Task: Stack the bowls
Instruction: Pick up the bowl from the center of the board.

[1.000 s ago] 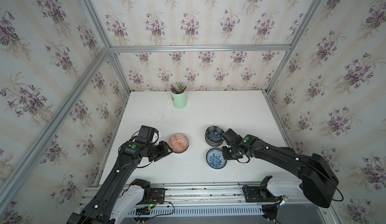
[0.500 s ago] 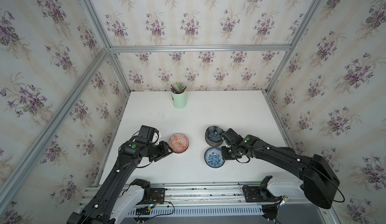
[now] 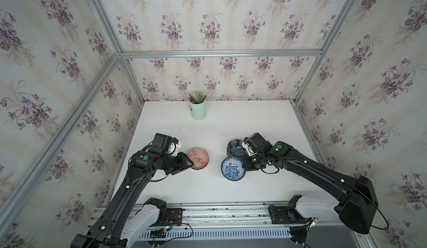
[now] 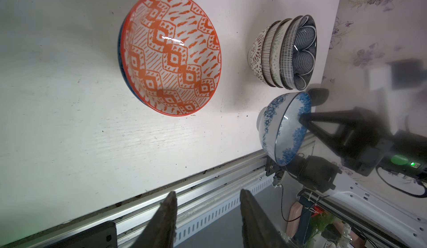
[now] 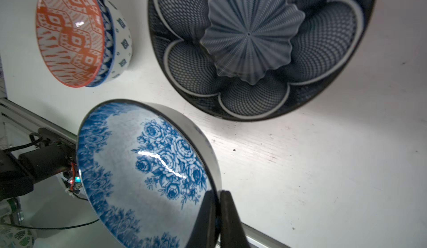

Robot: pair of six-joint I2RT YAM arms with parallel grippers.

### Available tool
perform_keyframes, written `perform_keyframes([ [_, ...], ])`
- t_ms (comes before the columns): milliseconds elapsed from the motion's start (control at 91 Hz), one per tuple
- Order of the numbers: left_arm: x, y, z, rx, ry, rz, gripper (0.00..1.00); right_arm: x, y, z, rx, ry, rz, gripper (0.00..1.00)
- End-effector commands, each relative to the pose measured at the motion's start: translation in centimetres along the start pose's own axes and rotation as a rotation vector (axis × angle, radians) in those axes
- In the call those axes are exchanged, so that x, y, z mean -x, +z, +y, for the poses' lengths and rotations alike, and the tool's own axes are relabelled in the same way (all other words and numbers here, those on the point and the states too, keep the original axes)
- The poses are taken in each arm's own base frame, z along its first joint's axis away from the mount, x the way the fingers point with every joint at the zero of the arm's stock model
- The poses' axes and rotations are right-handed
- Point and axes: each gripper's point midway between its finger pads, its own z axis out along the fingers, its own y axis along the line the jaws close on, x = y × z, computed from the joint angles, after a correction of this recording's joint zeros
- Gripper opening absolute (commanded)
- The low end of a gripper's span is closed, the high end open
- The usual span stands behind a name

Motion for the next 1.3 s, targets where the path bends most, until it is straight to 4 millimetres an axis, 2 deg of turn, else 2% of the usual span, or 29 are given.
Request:
perform_keyframes([
  [0,-0.4,-0.2,-0.9,-0.002,0.049,0.027,0.46,0.8,-0.9,2.0,0.038,-0.05,0.014,0.0],
  [275,-0.8,0.7,-3.0,0.029,0.126,0.062,0.43,3.1,0.0,6.3,0.055,-0.116,0.039,0.0],
  [451,-0.9,1.3,-3.2,0.047,0.138,0.075,0.42,4.0,0.7,7.9,0.051,-0.146,0.049,0.0],
  [736,-0.5,2.6,-3.0,0.058,0.135,0.087,0.38,4.8,1.2,9.1,0.047,-0.167,0.054,0.0],
  [1088,0.3,3.6,-2.3,0.098,0.108,0.075,0.25,4.5,1.8,9.5,0.05,-0.175,0.063,0.0],
  [1286,1.0,3.9,-2.0,0.118,0.088,0.048,0.23,4.4,1.9,9.9,0.059,-0.172,0.062,0.0],
])
